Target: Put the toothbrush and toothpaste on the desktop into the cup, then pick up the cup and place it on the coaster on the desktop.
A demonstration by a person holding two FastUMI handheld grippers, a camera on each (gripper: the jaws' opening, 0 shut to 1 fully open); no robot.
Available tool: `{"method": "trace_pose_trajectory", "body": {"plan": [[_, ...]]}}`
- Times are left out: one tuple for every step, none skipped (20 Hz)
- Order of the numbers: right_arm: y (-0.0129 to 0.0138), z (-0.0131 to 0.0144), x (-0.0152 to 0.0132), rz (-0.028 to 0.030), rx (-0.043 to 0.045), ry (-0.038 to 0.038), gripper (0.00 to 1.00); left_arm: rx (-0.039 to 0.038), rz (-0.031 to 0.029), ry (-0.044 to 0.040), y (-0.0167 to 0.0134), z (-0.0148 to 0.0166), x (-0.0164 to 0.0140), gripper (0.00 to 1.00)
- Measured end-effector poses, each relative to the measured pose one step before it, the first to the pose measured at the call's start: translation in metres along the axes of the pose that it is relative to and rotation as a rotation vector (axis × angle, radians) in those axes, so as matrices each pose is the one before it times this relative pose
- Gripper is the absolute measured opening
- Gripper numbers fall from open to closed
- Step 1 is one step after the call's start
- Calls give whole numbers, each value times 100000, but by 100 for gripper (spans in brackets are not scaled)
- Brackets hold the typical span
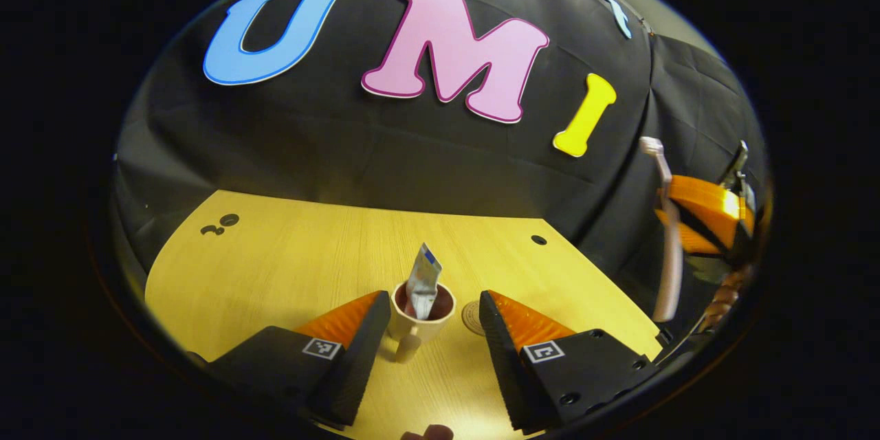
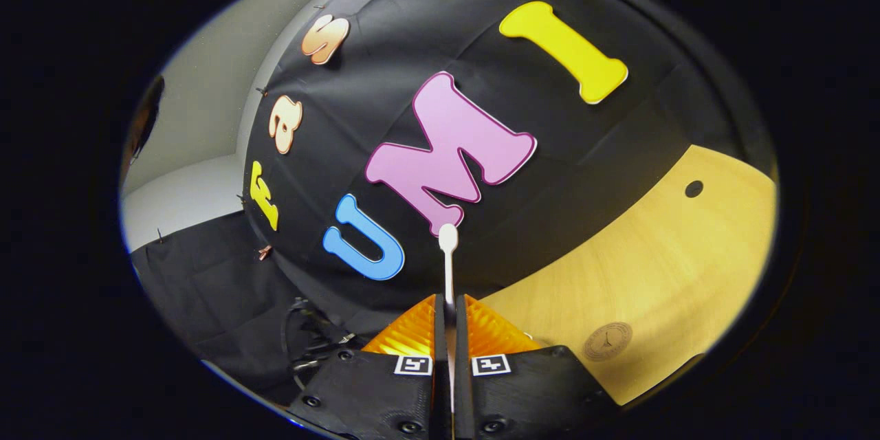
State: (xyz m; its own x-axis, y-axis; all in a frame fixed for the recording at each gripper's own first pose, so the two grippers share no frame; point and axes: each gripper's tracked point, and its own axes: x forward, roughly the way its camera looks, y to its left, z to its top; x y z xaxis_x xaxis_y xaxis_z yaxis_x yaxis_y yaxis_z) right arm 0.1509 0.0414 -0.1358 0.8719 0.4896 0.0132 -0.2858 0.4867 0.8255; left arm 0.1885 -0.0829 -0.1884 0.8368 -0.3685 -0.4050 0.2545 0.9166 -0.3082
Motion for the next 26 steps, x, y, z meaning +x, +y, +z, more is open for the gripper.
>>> {"method": "trace_pose_trajectory", "body": {"plan": [[-518,-555,1384,220,378,-350,6,-858,-459,527,-135,-434,-1104,81],[-513,-464,1428,460,434,-751,6,-1080,-342,590,-109,-513,-1082,81],[-950,-503,1397,60,355,-664,6,-1363,-201,660,29,-725,-1195,81],[-598,-595,1395,274,221,-741,6,-1168,22,636,44,-614,-1045,81],[-784,-759,1247,132,116,-689,6,-1401,414,515,297,-989,-1126,81],[-695,-619,1151,111,216,-584,6,-1124,61,271,305,-581,-957,81],[-801,-668,1208,144,180,-812,6,-645,761,452,550,-805,-710,81],[-540,-462,831,160,-244,-790,6,-161,1409,1059,786,-775,-625,81],[-623,-441,787,275,-311,-1039,6,-250,1383,1038,861,-910,-499,81],[-631,-648,781,300,-300,-1062,6,-567,1284,545,746,-693,-543,81],[-603,-505,599,144,-665,-835,6,-903,1173,255,801,-684,-513,81],[-511,-482,584,226,-620,-862,6,-1002,1195,260,774,-576,-485,81],[-489,-468,489,36,-540,-618,6,-674,1198,270,829,-813,-361,81],[-564,-603,331,-243,-958,-334,6,494,1223,68,736,-659,-364,81],[-461,-656,307,-314,-1338,48,19,1325,1384,362,734,-858,-160,81],[-412,-769,172,-261,-2210,391,6,1301,1375,870,675,-723,-34,81],[-186,-603,45,525,-1999,756,6,924,578,690,332,-743,-20,81],[16,-703,46,1038,-1547,742,6,650,300,338,166,-468,-36,81],[-15,-495,-114,1284,-1616,246,6,662,54,-122,71,-343,76,81],[-193,-591,-22,101,-2237,619,6,692,-17,-218,49,-152,236,81],[-320,-538,-112,177,-2732,482,6,571,-105,-170,-61,-232,316,81],[-275,-324,-309,-286,-2823,91,6,269,-232,-339,-127,68,281,81],[-258,-222,-125,-762,-2391,-50,6,-192,-670,-946,-154,149,361,81],[-257,-442,-183,-532,-1677,879,6,-845,-781,-1206,-214,266,423,81],[-74,-406,-256,-83,-990,1347,6,-1151,-986,-1027,-211,232,475,81],[-73,-329,-277,109,-861,1097,7,-1009,-691,-1102,-239,378,459,81]]}}
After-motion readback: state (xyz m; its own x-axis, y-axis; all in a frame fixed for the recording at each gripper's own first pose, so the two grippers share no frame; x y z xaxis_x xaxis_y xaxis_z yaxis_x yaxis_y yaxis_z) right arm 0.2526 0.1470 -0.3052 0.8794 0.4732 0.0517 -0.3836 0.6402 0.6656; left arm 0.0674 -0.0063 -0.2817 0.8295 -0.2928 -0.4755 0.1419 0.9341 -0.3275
